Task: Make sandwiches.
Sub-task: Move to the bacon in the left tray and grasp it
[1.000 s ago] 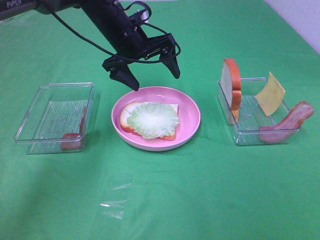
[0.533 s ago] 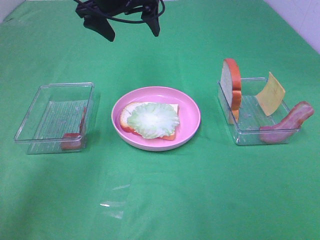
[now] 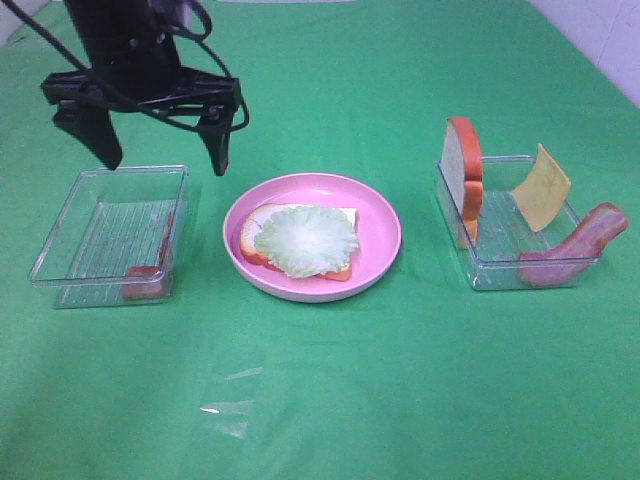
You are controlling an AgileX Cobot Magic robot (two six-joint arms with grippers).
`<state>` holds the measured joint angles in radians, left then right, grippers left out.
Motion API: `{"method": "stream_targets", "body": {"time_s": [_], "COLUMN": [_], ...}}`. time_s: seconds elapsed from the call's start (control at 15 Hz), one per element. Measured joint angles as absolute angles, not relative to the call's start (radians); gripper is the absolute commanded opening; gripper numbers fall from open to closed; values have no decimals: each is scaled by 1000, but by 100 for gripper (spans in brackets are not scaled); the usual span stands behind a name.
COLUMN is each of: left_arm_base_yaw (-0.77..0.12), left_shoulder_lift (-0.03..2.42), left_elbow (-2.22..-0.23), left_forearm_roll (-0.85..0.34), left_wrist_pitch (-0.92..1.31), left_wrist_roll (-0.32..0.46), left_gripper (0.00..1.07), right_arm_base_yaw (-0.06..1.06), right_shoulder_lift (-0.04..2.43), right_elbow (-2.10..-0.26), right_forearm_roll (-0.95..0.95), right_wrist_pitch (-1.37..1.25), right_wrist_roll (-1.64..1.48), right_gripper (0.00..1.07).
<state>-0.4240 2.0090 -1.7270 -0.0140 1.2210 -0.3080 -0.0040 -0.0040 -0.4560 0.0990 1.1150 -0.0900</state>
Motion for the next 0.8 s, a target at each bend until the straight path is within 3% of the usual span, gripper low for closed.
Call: {"method": "stream_targets", "body": {"time_s": [0.2,0.8], "left_arm_base_yaw": [-424,-424], "left_shoulder_lift": [1997,1997], "left_elbow": [-1613,-1578], "left_forearm_roll": [16,39], "left_wrist_pitch": [1222,1168], "left_wrist_roll": [-347,-371], "left_gripper": [101,101], "right_arm_base_yaw": [-4,-4], "right_shoulder_lift": [-4,-4], "right_elbow": [-456,-456], "right_forearm_roll": [99,99], "right_wrist_pitch": [1115,1115], "right_wrist_roll": [-90,-90], "right_gripper": [85,85]}}
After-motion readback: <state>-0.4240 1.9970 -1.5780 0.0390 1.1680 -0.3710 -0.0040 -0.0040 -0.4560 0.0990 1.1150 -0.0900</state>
